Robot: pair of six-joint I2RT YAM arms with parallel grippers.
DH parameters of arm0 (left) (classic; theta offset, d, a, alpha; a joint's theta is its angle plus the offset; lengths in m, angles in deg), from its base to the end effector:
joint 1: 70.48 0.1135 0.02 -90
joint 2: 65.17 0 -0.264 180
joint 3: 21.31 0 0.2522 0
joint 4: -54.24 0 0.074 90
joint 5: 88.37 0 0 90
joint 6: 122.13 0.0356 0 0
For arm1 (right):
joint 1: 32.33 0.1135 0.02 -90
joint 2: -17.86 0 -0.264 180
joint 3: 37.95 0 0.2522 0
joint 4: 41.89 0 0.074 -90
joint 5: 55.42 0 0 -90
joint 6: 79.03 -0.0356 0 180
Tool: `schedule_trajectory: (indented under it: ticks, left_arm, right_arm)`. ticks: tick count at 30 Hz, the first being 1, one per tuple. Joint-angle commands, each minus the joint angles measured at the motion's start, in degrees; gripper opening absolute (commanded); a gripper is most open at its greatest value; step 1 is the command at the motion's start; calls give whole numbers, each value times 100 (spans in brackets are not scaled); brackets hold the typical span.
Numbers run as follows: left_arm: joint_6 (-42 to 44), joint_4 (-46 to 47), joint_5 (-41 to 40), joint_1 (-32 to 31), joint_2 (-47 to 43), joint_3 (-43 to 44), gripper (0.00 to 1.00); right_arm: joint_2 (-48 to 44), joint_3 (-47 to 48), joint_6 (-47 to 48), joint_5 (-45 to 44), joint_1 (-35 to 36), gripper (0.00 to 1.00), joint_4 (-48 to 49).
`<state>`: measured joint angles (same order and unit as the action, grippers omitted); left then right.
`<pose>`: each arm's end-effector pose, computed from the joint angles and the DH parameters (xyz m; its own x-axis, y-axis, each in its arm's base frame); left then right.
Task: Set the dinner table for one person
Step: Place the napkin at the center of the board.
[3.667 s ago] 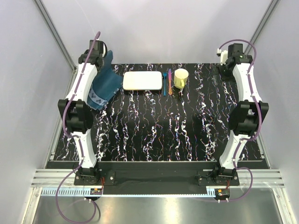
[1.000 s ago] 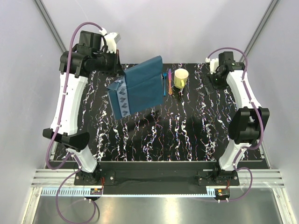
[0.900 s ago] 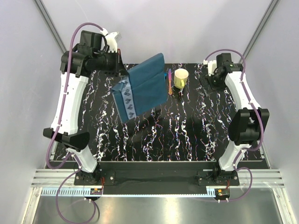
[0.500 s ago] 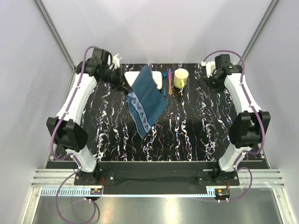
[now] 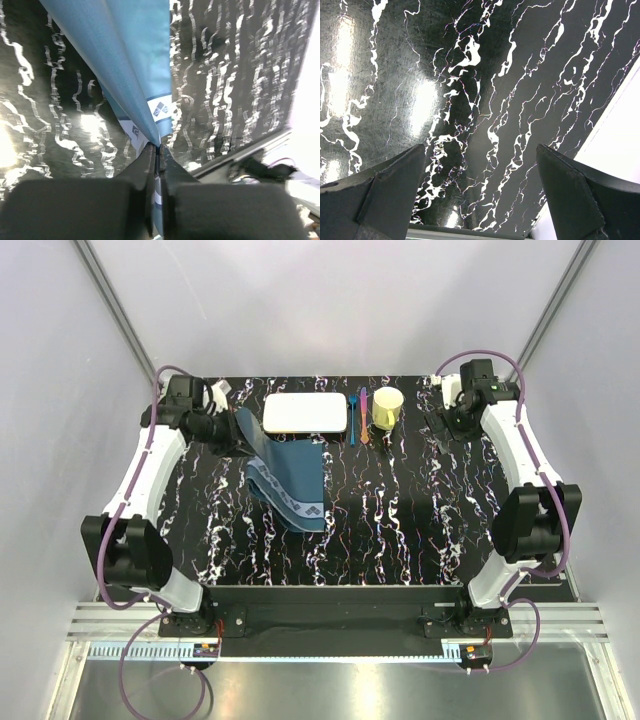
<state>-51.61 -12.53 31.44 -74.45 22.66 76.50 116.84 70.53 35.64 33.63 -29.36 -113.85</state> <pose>0.3139 -0.0395 0.3333 -0.8975 -0.2278 -0.3777 0.0344 0.8176 -0.5748 0.3602 0.0181 0.3187 -0.7862 -0.4587 -0.4140 -0.4097 0.8886 -0.2063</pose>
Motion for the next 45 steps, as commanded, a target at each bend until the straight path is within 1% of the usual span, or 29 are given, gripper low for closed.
schedule_trajectory:
  ticks: [1, 4, 5, 6, 7, 9, 10, 11, 15, 18, 19, 23, 24, 25, 26, 27, 28, 30, 32, 35, 36, 39, 40, 41, 44, 45]
  left_arm:
    - [542, 423, -45, 71, -214, -239, 18]
    - [753, 415, -44, 168, -214, -433, 18]
    - [814, 389, -45, 177, -214, -460, 21]
    - [910, 354, -88, 220, -196, -477, 25]
    - [955, 318, -132, 238, -205, -503, 39]
    - [1060, 283, -202, 300, -222, -513, 40]
    - [1113, 248, -238, 309, -223, -504, 46]
    - [1183, 230, -273, 326, -223, -495, 49]
    - [1657, 186, -904, 326, -284, -425, 48]
    - [2105, 195, -1142, 335, -188, -127, 39]
    - [2229, 178, -1152, 326, -127, 153, 36]
    - [2659, 160, -1397, 248, 234, 752, 30]
    - [3000, 160, -1642, 143, 269, 771, 29]
    - [3212, 177, -2158, -50, 348, 753, 29]
    - [3423, 212, -2163, -52, 392, 701, 27]
    - [3756, 247, -2737, -260, 427, 631, 25]
    - [3890, 300, -2934, -349, 471, 500, 23]
    - [4109, 379, -3312, -577, 533, 324, 23]
    - [4268, 493, -3428, -806, 524, 235, 24]
    - [4488, 617, -3542, -1079, 559, 120, 26]
    - [4663, 617, -3638, -1297, 594, 103, 27]
    - [4884, 669, -3981, -1720, 831, 181, 27]
    - [4910, 678, -4087, -1817, 928, 243, 26]
    - [4919, 687, -4279, -1992, 1129, 313, 24]
    - [4692, 643, -4666, -2335, 1657, 743, 24]
    - [4578, 600, -4816, -2432, 1815, 1058, 24]
  right_arm:
    - [-54, 187, 38, -98, 64, 100, 45]
    - [-37, 196, 65, -107, 64, 100, 54]
    - [-37, 205, 73, -98, 55, 100, 54]
    - [-10, 188, 82, -98, 64, 100, 45]
    - [-2, 196, 82, -98, 55, 100, 54]
    - [7, 205, 82, -98, 55, 100, 62]
    - [25, 214, 82, -98, 64, 100, 45]
    - [25, 214, 91, -98, 55, 100, 54]
    - [8, 188, 100, -98, 55, 100, 71]
    - [-63, 100, 74, -63, 64, 100, 106]
    - [-89, 73, 21, -46, 55, 99, 98]
    - [-256, 29, -199, 331, 64, 100, 19]
    - [-309, 81, -216, 576, 64, 100, -34]
    - [-344, 178, -295, 709, 82, 100, -147]
    - [-370, 213, -348, 858, 82, 100, -201]
    - [-440, 240, -401, 1216, 82, 100, -227]
    - [-484, 275, -392, 1420, 90, 100, -297]
    - [-590, 389, -384, 1876, 108, 100, -324]
    - [-617, 590, -366, 2246, 126, 100, -385]
    - [-538, 854, -383, 2537, 143, 100, -508]
    - [-477, 890, -401, 2704, 152, 100, -526]
    - [-380, 899, -349, 2767, 222, 100, -544]
    - [-362, 891, -305, 2732, 248, 100, -526]
    - [-327, 856, -287, 2627, 249, 100, -518]
    - [-326, 724, -164, 2381, 249, 100, -491]
    - [-344, 671, -103, 2328, 249, 100, -456]
